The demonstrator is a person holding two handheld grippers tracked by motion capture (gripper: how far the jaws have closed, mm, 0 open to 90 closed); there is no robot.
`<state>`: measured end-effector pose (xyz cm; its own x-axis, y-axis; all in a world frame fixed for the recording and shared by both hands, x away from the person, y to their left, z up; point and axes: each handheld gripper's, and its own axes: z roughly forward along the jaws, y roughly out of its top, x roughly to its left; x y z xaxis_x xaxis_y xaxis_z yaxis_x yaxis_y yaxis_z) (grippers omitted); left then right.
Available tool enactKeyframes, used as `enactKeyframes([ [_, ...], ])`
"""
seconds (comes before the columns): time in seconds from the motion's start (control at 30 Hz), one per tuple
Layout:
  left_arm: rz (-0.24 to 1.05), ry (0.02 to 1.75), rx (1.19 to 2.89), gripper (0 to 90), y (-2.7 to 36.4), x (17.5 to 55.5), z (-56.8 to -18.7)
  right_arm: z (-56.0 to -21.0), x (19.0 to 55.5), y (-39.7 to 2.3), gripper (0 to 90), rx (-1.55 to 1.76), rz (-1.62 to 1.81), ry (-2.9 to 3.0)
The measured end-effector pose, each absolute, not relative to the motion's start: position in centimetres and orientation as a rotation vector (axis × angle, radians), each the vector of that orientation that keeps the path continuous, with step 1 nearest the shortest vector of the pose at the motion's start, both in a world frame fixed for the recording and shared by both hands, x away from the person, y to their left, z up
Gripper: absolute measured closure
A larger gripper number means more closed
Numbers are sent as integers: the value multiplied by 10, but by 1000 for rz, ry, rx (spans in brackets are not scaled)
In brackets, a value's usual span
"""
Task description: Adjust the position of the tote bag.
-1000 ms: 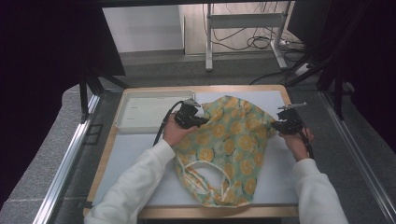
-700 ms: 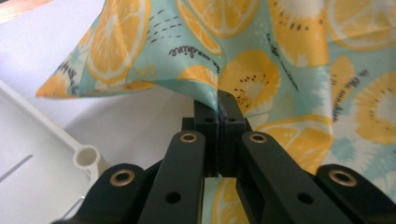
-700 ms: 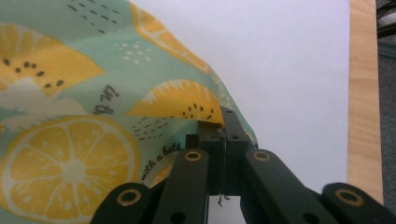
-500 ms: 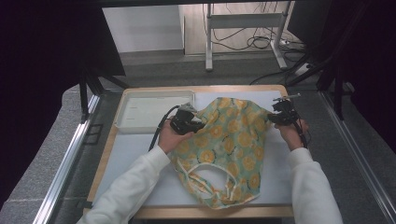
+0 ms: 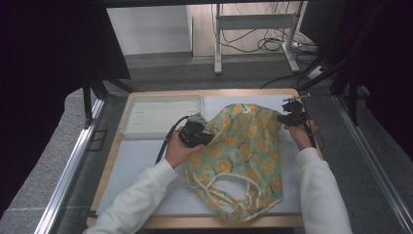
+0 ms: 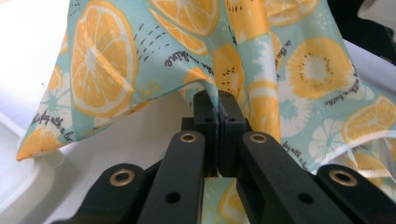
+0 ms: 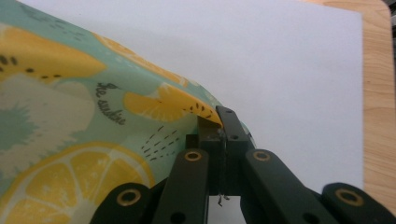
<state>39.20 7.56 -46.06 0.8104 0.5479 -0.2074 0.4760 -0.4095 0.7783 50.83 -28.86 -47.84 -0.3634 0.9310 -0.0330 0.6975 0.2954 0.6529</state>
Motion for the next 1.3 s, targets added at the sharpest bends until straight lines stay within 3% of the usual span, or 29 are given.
enactKeyframes([
  [0.6,51,769,2019,888,90,388,-471,-492,526,-278,892,1460,752,2182],
  [1.3,105,763,2057,893,89,385,-474,-489,522,-280,891,1442,734,2190],
])
